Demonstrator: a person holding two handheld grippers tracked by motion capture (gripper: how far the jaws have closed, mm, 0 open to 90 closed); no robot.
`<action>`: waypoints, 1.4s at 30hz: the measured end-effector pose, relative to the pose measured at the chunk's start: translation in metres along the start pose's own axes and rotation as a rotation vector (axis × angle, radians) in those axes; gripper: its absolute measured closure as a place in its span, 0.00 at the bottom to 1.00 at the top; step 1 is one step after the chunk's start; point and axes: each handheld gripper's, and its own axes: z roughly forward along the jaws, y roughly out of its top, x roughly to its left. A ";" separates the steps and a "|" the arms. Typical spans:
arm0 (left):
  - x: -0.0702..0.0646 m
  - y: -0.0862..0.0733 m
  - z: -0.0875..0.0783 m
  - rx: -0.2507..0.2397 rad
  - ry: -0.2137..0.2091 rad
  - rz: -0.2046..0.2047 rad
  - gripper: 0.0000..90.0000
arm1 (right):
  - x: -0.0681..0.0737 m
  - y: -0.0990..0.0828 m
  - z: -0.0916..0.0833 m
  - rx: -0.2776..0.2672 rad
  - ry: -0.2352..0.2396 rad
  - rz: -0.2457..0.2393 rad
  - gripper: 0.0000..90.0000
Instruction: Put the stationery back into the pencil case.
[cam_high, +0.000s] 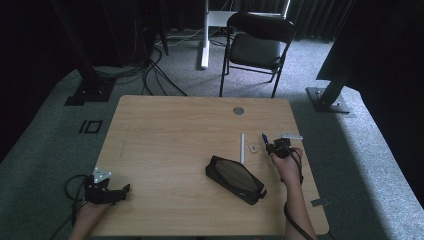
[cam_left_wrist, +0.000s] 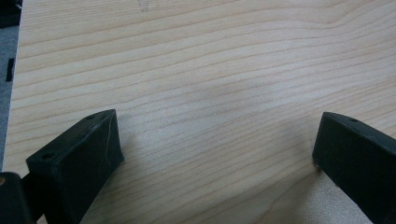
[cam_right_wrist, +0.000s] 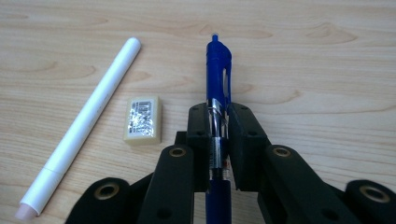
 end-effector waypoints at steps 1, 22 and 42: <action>0.000 0.000 0.000 0.000 0.000 0.000 0.02 | 0.000 0.001 -0.002 -0.006 0.010 0.011 0.89; 0.000 0.000 0.000 0.000 0.000 0.000 0.02 | 0.014 0.020 -0.043 -0.071 0.074 -0.044 0.89; 0.000 0.000 0.000 0.000 0.000 0.000 0.02 | 0.040 0.034 -0.085 -0.126 0.179 -0.154 0.89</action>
